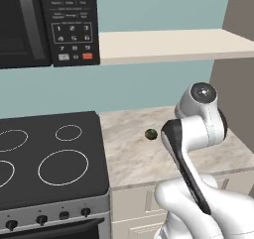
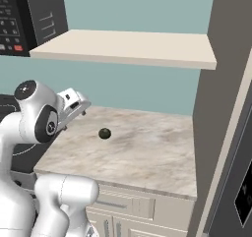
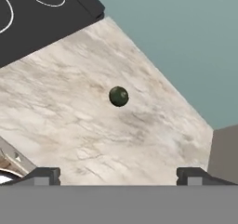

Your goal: Place the beer on the top shelf of the fridge to keep it out of children's reach, and place the cucumber and squash on lower shelves for easy access.

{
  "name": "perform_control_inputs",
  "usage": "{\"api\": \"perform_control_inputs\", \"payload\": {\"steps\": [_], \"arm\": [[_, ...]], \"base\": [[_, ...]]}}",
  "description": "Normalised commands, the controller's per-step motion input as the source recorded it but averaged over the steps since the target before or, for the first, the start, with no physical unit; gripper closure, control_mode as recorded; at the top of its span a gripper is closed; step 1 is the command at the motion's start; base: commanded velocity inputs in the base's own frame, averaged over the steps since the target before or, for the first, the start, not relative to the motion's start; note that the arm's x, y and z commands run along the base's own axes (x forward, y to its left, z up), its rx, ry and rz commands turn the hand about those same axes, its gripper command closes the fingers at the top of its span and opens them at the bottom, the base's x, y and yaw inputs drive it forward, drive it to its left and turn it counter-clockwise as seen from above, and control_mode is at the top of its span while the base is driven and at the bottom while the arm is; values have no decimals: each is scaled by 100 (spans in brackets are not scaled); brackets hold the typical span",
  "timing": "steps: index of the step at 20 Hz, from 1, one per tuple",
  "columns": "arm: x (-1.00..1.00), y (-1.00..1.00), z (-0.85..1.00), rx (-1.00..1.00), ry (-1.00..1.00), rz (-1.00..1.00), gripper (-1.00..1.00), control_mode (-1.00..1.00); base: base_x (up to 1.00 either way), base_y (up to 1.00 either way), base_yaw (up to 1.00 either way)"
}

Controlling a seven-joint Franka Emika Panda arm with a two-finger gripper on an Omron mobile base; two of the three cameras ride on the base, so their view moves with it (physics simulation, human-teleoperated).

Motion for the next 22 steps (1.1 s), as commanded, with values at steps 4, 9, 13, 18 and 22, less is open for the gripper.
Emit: {"api": "perform_control_inputs", "payload": {"steps": [4, 9, 13, 18, 22], "arm": [[14, 0, -22, 26, -1, -11, -100, -100], [18, 0, -32, 25, -1, -10, -100, -100], [20, 0, -35, 19, -2, -10, -100, -100], [29, 0, -32, 11, 0, -8, -100, -100], [36, 0, -28, 8, 0, -6, -100, -100]], "base": [[0, 0, 0], [0, 0, 0], [0, 0, 0], [0, 0, 0], [0, 0, 0]]}}
